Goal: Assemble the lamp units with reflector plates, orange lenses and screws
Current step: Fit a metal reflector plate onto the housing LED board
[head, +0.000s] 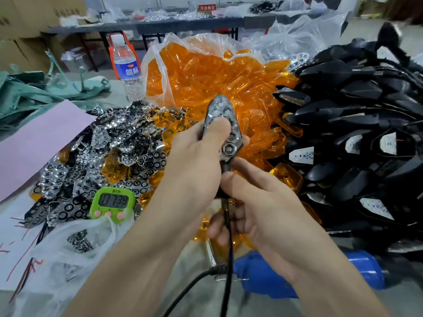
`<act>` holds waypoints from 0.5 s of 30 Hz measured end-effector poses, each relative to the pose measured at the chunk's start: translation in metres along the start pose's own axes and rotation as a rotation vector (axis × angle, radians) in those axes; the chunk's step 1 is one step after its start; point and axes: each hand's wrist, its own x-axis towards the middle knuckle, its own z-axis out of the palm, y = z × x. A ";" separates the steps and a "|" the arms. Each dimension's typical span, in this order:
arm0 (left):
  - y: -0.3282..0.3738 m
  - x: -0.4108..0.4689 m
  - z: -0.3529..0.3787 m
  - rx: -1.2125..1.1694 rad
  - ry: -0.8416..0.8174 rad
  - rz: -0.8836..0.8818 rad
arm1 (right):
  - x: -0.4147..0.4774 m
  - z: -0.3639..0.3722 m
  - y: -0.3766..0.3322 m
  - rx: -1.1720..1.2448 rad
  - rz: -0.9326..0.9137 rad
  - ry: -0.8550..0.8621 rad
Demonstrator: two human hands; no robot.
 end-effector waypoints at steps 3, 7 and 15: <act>-0.007 0.008 -0.015 0.016 -0.014 0.023 | 0.000 -0.009 -0.015 -0.140 0.022 0.049; -0.034 0.008 -0.028 -0.025 -0.053 0.000 | 0.007 -0.011 -0.014 -0.315 0.125 0.020; -0.058 -0.003 -0.023 0.023 -0.061 0.140 | 0.007 -0.009 0.014 -0.365 0.063 0.143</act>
